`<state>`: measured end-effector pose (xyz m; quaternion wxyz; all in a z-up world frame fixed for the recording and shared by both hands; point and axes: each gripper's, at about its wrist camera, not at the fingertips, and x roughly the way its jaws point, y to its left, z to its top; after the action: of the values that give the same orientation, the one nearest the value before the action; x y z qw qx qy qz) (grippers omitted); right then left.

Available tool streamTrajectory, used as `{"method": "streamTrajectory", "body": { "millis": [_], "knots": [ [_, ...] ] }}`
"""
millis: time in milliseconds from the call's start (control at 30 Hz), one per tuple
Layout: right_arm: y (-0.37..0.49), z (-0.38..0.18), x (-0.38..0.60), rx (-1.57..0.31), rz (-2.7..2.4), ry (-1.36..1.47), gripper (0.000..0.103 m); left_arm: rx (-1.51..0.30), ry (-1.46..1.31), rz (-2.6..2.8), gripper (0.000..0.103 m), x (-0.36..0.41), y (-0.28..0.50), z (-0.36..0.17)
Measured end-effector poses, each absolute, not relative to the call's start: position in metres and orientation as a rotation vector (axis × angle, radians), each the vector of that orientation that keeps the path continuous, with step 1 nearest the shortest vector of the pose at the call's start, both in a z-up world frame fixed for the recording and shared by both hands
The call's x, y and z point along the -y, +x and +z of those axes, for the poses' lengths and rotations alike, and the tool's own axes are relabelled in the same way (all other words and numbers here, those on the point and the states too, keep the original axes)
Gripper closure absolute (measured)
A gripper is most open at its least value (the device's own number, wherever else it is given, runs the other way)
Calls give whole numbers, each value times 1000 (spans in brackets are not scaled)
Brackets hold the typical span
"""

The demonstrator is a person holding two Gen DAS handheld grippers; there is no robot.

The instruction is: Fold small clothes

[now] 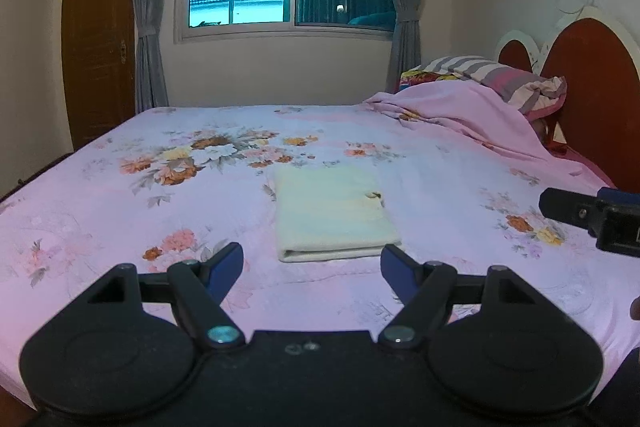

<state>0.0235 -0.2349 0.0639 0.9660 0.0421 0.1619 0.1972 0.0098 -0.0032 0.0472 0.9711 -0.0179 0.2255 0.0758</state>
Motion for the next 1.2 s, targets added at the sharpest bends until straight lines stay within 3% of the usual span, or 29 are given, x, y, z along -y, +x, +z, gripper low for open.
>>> {"method": "streamTrajectory", "body": {
  "millis": [833, 1000, 1033, 1067, 1133, 1167, 1200],
  "knots": [
    [21, 69, 240, -327, 389, 93, 0, -452, -15, 155, 27, 15, 10, 45],
    [23, 68, 242, -330, 390, 95, 0, -418, 19, 176, 34, 16, 7, 43],
    [22, 68, 241, -329, 391, 96, 0, -410, 8, 172, 53, 14, 6, 44],
    [22, 68, 241, -329, 389, 97, 0, -399, 0, 161, 92, 13, 5, 44],
    [22, 68, 241, -331, 388, 96, 0, -424, -45, 144, 99, 7, 7, 43],
    [22, 68, 241, -332, 388, 96, 0, -430, -38, 144, 94, 6, 8, 43],
    [22, 68, 242, -331, 389, 97, 0, -429, -26, 164, 62, 7, 9, 43]
  ]
}}
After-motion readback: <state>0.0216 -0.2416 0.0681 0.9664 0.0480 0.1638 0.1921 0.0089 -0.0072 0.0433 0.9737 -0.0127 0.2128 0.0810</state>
